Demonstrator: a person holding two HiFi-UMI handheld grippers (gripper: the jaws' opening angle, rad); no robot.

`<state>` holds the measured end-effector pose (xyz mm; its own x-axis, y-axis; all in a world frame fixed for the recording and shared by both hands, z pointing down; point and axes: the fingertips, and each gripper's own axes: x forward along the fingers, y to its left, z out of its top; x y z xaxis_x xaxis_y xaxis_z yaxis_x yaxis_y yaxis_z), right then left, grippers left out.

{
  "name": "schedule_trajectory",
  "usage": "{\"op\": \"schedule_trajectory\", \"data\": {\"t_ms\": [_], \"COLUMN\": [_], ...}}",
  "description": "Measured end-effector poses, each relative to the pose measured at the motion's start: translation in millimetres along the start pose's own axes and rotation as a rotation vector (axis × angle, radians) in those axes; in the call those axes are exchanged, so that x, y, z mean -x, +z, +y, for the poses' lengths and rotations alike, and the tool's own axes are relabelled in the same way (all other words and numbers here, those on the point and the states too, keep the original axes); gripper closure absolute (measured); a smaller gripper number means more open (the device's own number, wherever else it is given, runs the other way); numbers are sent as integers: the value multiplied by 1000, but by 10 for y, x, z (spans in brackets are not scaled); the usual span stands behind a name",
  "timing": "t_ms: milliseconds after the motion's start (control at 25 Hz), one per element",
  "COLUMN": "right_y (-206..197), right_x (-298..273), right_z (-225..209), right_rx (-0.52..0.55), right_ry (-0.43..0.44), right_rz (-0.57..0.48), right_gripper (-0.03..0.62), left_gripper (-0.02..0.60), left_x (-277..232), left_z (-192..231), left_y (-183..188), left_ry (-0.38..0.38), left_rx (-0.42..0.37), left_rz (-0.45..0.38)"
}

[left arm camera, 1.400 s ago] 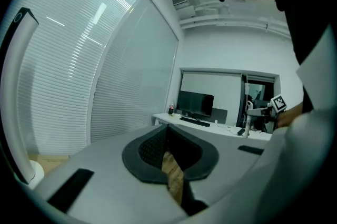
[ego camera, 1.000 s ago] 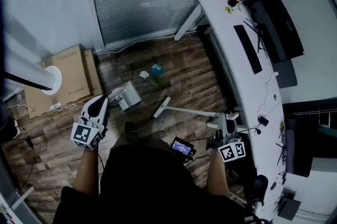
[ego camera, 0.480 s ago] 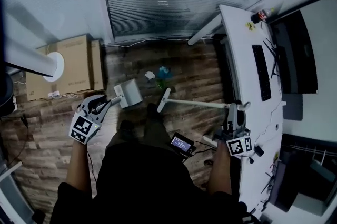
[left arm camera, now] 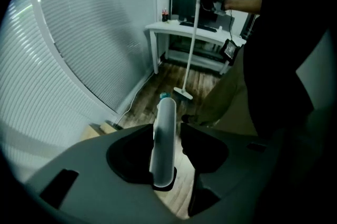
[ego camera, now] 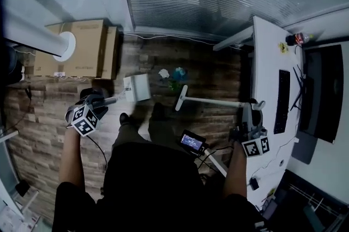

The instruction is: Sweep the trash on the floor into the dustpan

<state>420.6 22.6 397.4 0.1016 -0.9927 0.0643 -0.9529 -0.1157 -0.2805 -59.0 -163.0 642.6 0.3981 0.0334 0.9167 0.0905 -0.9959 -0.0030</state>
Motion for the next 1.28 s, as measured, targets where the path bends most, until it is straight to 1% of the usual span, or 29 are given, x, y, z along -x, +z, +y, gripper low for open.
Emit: {"op": "schedule_trajectory", "data": {"t_ms": [120,200,400,520,640,720,840,880,920,960,1040,1080,1200,1280], "right_y": [-76,-154,-348,-467,-634,-817,-1344,-1537,-1686,-1773,-1839,-1868,-1956,-2013], "right_x": [-163,-262,-522,-723,-942,-1099,-1283,-1322,-1352,-1380,-1427,-1442,-1472,-1497], "right_z": [-141,-248,-674,-804,-752,-645,-430,-331,-223,-112,67,140,367,510], "right_rx": [59,107,194,268,343,383,469,482,466,420,323,294,219,192], "right_ry": [99,160,238,317,426,495,589,621,645,653,641,634,630,634], "right_rz": [66,121,220,269,307,331,421,442,443,425,383,371,343,333], "right_gripper": [482,481,484,485,488,488,488,487,485,482,477,477,470,464], "left_gripper": [440,440,440,440,442,446,446,445,445,445,445,443,442,442], "left_x": [-122,-155,-166,-183,-185,-189,-223,-239,-250,-255,-262,-267,-274,-279], "left_z": [3,26,37,-18,-68,-100,-168,-194,-217,-231,-241,-242,-250,-243], "left_y": [-55,-36,26,79,108,127,173,193,210,222,242,252,275,281], "left_ry": [2,15,37,42,44,44,42,42,45,49,61,66,78,83], "left_rx": [17,35,78,95,146,188,231,238,245,252,270,277,278,277], "left_rz": [56,62,72,77,65,50,24,15,5,-3,-13,-19,-32,-32]}}
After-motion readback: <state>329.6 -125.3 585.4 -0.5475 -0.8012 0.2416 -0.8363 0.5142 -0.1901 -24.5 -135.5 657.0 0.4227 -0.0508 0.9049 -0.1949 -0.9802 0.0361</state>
